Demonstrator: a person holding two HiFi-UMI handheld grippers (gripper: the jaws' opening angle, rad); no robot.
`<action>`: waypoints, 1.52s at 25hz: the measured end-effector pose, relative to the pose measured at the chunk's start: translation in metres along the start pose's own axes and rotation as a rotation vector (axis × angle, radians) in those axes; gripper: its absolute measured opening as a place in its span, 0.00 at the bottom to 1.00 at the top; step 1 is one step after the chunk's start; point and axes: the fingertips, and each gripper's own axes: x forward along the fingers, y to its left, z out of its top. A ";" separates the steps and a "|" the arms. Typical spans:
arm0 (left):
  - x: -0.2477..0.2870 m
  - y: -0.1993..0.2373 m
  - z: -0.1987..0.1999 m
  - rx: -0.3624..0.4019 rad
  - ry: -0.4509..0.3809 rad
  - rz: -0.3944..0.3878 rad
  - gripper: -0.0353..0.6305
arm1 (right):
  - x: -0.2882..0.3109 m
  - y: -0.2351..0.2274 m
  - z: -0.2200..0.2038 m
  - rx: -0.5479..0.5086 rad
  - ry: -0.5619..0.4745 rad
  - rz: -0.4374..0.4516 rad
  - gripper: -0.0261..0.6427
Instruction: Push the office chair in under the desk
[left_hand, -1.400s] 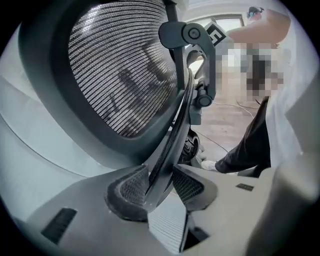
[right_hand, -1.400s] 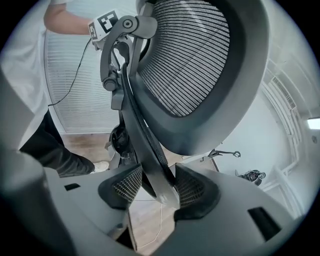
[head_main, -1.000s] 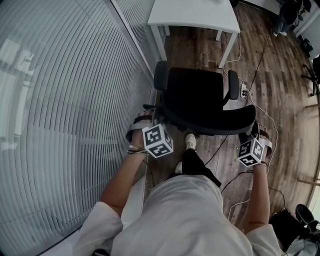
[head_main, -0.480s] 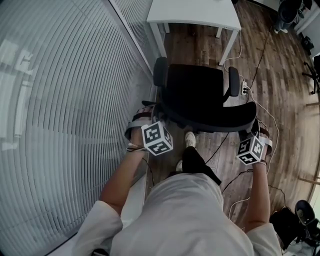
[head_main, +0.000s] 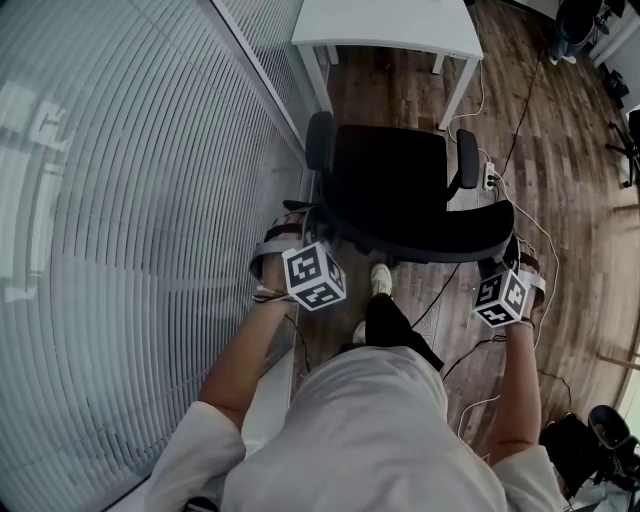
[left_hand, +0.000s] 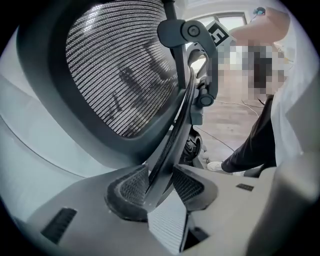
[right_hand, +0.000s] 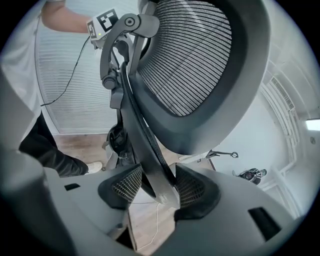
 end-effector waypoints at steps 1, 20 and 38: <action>0.002 0.003 0.000 0.000 -0.001 0.005 0.30 | 0.002 -0.003 0.001 0.001 0.001 -0.002 0.37; 0.044 0.059 0.023 -0.008 0.026 0.025 0.30 | 0.053 -0.064 0.008 -0.019 -0.019 0.003 0.37; 0.089 0.118 0.040 -0.034 0.058 0.018 0.30 | 0.106 -0.123 0.020 -0.030 -0.033 0.019 0.37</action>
